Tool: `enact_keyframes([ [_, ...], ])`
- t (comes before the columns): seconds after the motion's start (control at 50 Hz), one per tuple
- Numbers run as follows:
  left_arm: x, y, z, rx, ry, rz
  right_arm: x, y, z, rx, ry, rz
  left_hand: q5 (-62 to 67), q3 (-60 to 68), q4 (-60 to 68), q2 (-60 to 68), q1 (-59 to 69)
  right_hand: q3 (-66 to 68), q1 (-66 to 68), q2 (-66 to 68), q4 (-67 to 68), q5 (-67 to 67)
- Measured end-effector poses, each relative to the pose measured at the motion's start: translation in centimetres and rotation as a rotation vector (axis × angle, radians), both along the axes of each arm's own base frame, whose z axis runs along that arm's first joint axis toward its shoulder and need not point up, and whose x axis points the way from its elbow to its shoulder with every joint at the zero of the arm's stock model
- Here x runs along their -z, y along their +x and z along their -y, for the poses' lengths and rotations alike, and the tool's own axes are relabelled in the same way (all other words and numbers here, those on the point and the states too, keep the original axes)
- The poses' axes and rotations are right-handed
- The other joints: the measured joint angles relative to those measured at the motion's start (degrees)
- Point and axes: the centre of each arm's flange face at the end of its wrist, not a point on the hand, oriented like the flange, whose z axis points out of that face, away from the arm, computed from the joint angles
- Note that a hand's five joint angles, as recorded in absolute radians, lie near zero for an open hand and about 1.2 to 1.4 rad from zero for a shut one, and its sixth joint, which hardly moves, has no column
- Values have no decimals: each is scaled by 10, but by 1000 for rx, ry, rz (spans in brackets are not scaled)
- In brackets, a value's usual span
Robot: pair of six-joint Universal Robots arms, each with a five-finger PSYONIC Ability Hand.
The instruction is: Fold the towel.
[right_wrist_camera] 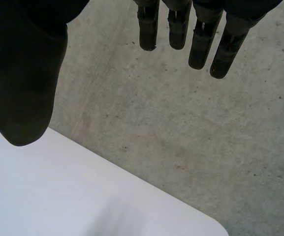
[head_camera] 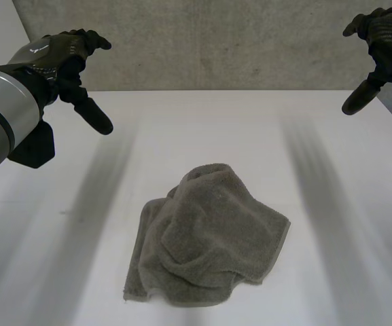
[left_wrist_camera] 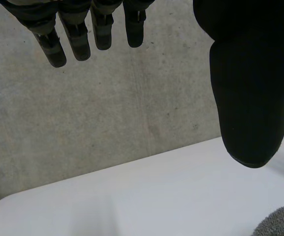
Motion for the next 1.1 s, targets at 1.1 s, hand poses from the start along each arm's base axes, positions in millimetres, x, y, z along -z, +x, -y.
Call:
enact_keyframes([
  [1.1, 225, -48, 31, 146, 485, 399, 209, 87, 12, -333, 456, -17, 30, 46, 45, 47, 40, 48, 55, 42, 37, 63],
])
